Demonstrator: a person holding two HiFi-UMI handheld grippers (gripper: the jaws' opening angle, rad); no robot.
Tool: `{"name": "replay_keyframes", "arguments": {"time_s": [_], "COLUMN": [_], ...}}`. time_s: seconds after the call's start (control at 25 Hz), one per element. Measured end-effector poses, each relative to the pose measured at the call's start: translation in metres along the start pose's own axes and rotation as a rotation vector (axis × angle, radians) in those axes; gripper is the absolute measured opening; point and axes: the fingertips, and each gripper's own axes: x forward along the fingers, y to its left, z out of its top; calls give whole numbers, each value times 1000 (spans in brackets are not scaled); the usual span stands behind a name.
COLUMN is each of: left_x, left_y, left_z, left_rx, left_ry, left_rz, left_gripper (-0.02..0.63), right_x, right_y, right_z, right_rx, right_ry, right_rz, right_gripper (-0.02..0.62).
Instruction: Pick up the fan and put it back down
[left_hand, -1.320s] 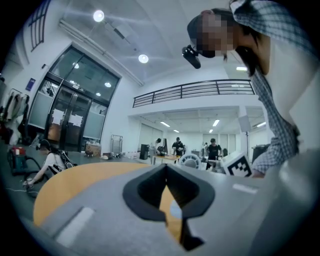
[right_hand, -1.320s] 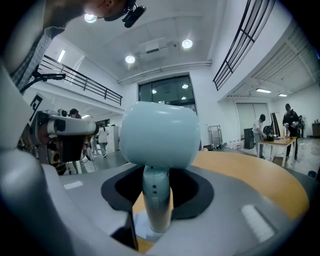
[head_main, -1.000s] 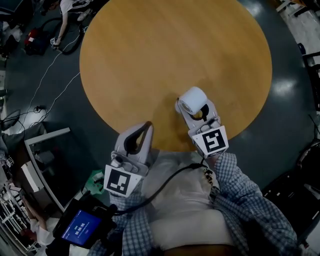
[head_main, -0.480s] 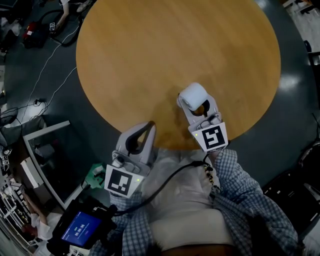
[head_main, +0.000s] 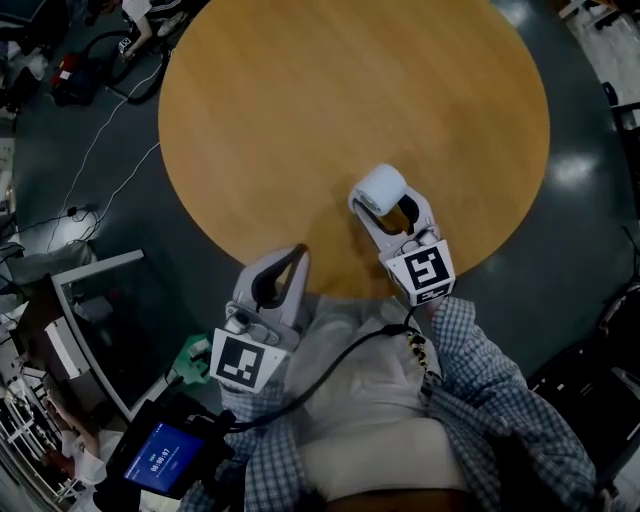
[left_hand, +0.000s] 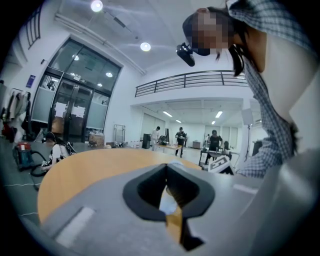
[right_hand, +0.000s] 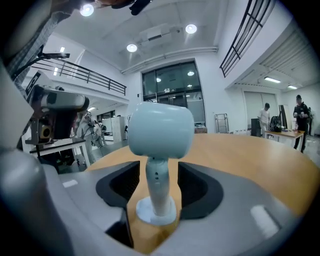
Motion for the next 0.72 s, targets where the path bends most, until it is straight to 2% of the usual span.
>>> {"name": "replay_keyframes", "arguments": {"time_s": [0.16,0.24,0.36,0.56,0.72], "left_x": [4,9,20,34,44], "left_y": [-1,-7,-15,-23,-27], "left_z": [0,-1,-1,8,38], "left_rx": [6,2,8,1,-2], "left_ry": [2,10,7,-31,-129], "left_rz": [-19,-41,-87,-134,-160], "left_gripper": [0,0,0,0,0], "right_x": [-29,-50,-77,-105,-113], "right_y": [-6,-15,-30,-33,-25], "right_z": [-8,-10,10,58,89], "right_rx": [23,24,47,82,122], "right_ry": [39,47,-4,-86,-146], "right_rz": [-15,-29,-69,-82,-30], "right_gripper": [196,132,46,6,0]}}
